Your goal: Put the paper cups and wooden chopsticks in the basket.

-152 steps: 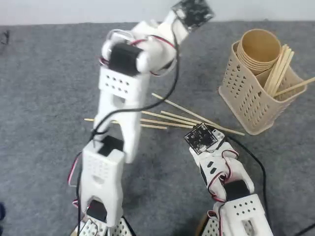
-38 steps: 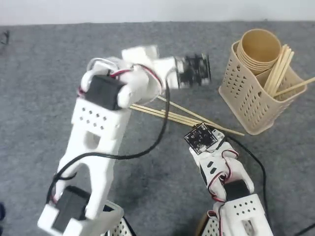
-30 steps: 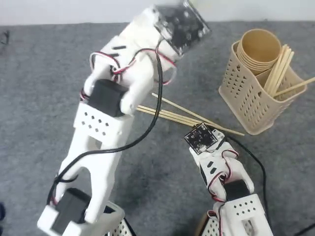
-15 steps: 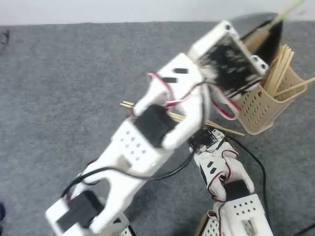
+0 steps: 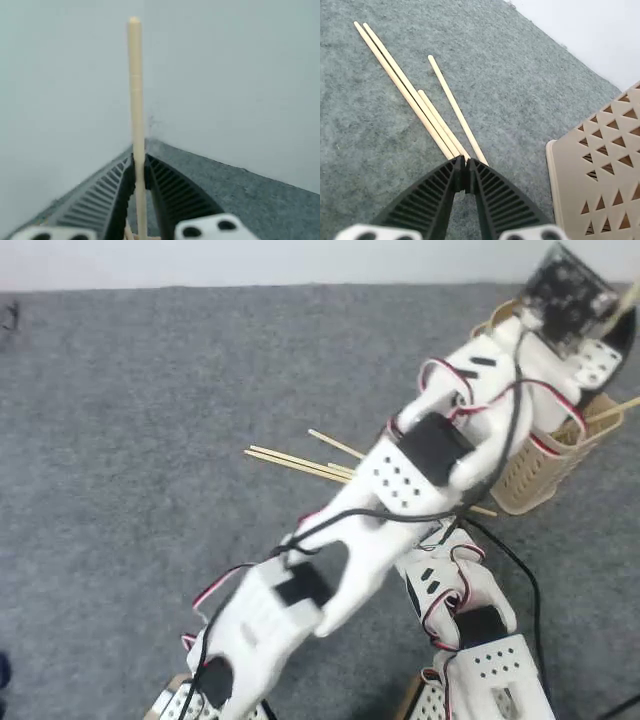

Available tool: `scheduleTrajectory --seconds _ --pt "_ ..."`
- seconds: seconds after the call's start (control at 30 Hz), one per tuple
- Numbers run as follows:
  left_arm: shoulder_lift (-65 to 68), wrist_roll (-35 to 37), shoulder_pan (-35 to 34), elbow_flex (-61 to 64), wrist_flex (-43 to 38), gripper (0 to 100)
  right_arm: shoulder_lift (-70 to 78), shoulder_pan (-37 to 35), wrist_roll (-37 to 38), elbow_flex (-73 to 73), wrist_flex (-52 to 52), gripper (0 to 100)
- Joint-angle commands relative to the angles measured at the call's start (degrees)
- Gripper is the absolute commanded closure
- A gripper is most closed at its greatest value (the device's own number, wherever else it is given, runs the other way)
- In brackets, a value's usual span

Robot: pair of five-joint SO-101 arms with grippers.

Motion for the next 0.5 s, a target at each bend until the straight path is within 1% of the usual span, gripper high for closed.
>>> scheduleTrajectory --seconds 0.0,0.17,0.3,0.37,0.47 --pt "11.69 0.79 1.41 -20.97 7.38 99 -0.57 0.13 0.62 0.97 -1.10 99.2" --pt "20.04 0.62 1.41 -30.81 8.79 99 -0.57 0.13 0.70 0.97 -1.10 99.2" --pt "18.73 0.44 1.76 -30.20 8.44 98 -0.57 0.13 0.70 0.97 -1.10 99.2" --pt "18.11 0.44 1.76 -30.11 10.20 98 -0.57 0.13 0.70 0.97 -1.10 99.2" --pt "17.67 0.44 1.67 -30.11 13.36 94 -0.57 0.13 0.70 0.97 -1.10 99.2"
